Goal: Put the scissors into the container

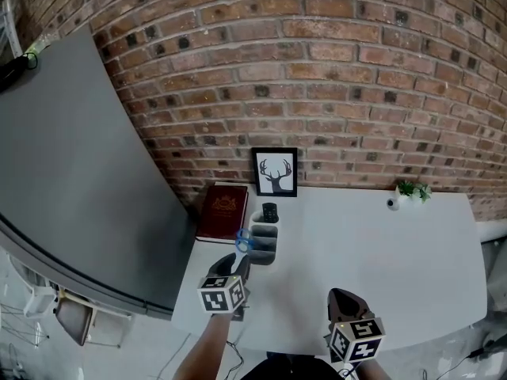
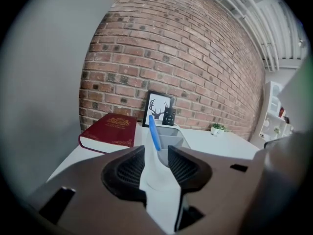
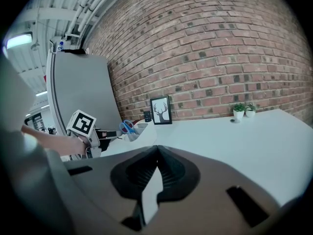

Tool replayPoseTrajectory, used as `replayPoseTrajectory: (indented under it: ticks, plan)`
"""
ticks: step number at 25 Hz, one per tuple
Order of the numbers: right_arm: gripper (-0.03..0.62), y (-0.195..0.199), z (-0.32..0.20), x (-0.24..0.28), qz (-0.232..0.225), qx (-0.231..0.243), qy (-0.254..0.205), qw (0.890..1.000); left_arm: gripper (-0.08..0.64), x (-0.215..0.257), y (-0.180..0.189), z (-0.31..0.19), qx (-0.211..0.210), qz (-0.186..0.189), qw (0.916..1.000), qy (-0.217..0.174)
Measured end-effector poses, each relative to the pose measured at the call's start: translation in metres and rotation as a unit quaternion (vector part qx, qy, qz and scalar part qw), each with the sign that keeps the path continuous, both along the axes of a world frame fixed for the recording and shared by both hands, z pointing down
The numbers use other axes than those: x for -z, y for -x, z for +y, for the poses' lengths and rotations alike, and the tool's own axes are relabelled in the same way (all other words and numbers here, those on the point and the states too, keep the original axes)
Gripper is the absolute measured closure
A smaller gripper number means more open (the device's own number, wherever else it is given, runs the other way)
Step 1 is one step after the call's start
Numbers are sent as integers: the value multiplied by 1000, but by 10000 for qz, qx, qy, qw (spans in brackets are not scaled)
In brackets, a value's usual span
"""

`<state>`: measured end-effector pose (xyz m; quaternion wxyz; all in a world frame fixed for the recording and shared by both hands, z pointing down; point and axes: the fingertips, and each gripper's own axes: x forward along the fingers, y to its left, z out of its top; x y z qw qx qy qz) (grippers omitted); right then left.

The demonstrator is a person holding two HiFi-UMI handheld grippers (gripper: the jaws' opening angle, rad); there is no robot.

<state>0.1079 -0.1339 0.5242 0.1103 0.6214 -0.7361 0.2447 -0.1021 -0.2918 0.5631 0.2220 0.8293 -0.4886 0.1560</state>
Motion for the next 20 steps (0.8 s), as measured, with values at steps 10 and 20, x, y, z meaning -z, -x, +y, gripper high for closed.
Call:
replayPoseTrajectory:
  ticks: [10,20]
  plan:
    - [592,10,-2,0,-15,185,-30,9998,466,3,7,52,92,-124,9998,-90]
    - [592,21,-3,6,-16,342,-136,9993,519,20,15,89,117,85,9996,-239]
